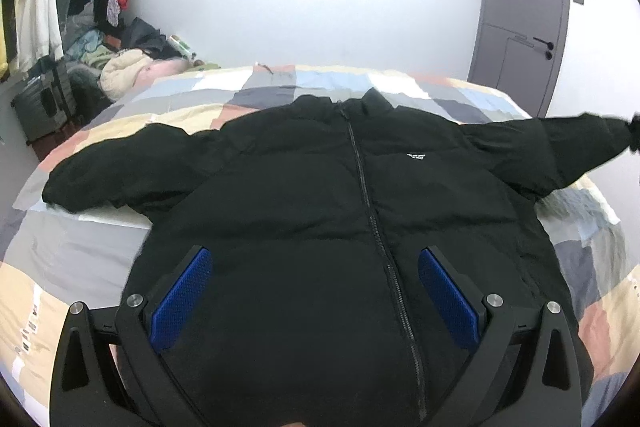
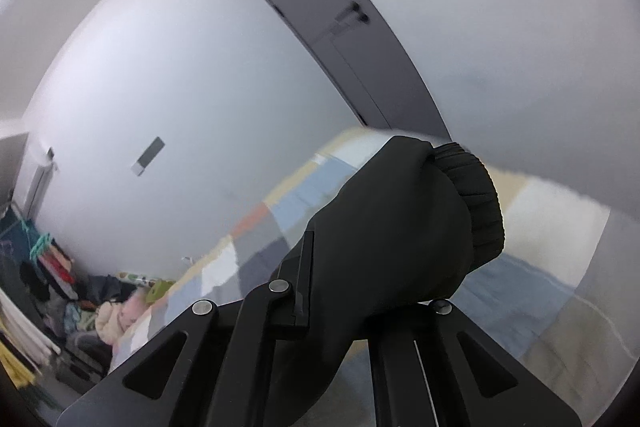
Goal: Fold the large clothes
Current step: 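Lift the held sleeve and carry it across the jacket's back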
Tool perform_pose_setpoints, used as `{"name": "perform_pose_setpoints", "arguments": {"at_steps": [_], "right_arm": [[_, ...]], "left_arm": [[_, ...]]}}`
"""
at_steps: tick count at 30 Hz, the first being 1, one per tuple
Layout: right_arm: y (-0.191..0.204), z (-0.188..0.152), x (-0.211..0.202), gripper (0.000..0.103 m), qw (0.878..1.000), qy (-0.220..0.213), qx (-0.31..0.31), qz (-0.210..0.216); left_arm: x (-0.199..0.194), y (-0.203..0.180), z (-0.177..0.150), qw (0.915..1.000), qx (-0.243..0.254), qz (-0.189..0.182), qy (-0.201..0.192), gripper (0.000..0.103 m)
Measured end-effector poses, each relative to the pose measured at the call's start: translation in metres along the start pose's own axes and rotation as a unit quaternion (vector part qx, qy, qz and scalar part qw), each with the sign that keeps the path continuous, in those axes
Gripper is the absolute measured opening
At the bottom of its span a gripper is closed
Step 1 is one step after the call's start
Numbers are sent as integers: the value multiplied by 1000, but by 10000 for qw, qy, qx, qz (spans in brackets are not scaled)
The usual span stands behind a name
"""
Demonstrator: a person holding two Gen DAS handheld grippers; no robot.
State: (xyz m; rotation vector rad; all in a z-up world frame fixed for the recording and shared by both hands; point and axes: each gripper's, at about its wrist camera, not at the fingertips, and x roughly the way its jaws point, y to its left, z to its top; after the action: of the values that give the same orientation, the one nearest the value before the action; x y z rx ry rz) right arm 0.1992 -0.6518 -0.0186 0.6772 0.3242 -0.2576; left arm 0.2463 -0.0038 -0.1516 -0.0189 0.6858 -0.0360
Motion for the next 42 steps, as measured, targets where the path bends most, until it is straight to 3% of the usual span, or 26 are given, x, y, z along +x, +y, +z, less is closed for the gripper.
{"name": "perform_pose_setpoints", "arguments": {"at_steps": [6, 11, 18, 25, 32, 36, 42], "right_arm": [[103, 2, -35, 3, 9961, -265, -821, 205], [209, -23, -49, 4, 9825, -396, -1768, 429], [327, -82, -36, 7, 9568, -332, -2714, 987], [421, -176, -14, 7, 9298, -8, -3304, 1622], [487, -293, 15, 7, 8984, 770, -3690, 2253], [496, -359, 35, 7, 8775, 1296, -3891, 2485], [489, -445, 71, 8, 8505, 2083, -4126, 2511]], "left_arm": [[-24, 12, -4, 9997, 104, -32, -213, 103], [-37, 27, -7, 9993, 52, -93, -371, 103], [-48, 45, -9, 9985, 10, -122, -534, 103], [-55, 66, -17, 9977, -61, -82, -672, 103], [-46, 89, -24, 9974, -77, 131, -709, 103], [-34, 108, -25, 9977, -415, -40, -540, 103], [-23, 122, -27, 9973, -536, 77, -490, 103]]}}
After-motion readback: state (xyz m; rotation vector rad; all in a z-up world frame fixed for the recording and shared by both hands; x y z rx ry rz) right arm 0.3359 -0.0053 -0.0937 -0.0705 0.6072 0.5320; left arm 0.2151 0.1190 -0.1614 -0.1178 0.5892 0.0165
